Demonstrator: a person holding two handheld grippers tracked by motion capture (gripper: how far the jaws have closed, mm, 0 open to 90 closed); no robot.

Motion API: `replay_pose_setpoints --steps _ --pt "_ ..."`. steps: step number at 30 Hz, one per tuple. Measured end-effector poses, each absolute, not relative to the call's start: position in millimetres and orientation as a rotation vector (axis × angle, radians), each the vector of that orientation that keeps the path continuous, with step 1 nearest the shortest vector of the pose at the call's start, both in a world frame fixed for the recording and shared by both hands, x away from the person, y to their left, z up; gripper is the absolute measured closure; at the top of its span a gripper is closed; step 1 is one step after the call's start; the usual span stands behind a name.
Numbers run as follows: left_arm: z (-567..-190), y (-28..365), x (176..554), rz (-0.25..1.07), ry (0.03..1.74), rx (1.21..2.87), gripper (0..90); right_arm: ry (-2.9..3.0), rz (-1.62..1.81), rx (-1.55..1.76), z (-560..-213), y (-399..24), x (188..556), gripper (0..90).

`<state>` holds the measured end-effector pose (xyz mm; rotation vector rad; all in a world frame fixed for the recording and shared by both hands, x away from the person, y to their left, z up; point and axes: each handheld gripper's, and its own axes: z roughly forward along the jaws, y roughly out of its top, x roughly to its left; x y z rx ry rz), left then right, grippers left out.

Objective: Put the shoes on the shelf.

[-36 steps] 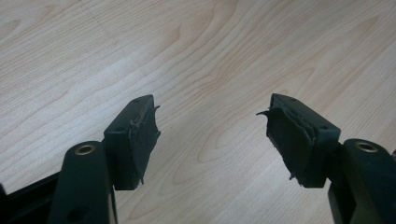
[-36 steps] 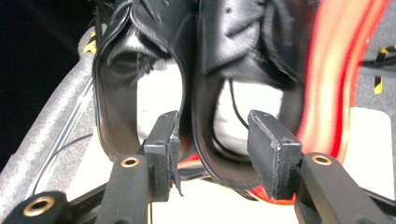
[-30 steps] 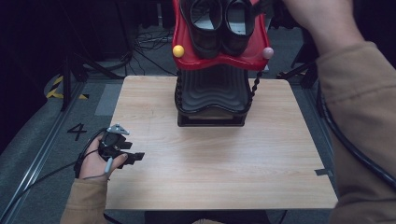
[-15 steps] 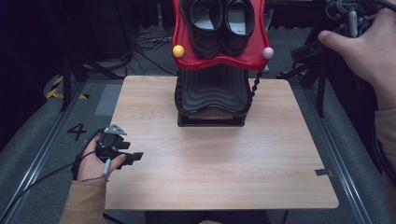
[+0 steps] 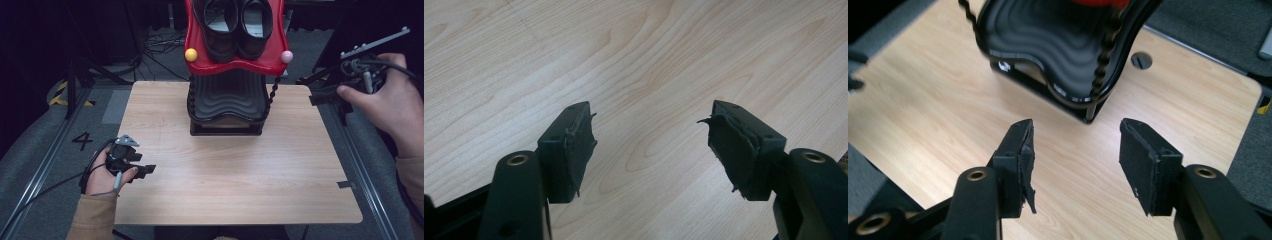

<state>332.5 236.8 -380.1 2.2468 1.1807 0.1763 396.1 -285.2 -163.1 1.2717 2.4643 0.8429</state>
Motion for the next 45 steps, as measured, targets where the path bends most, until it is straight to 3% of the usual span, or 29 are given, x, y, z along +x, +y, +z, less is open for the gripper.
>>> replay_pose_setpoints --steps 30,45 --pt "-393.3 231.5 328.3 0.152 1.206 2.263 34.7 2.710 0.886 1.164 -339.8 -295.9 382.0 42.7" --pt "-397.6 228.3 333.4 0.145 1.196 2.285 34.4 2.743 0.884 1.233 -404.9 -300.2 389.8 40.6"
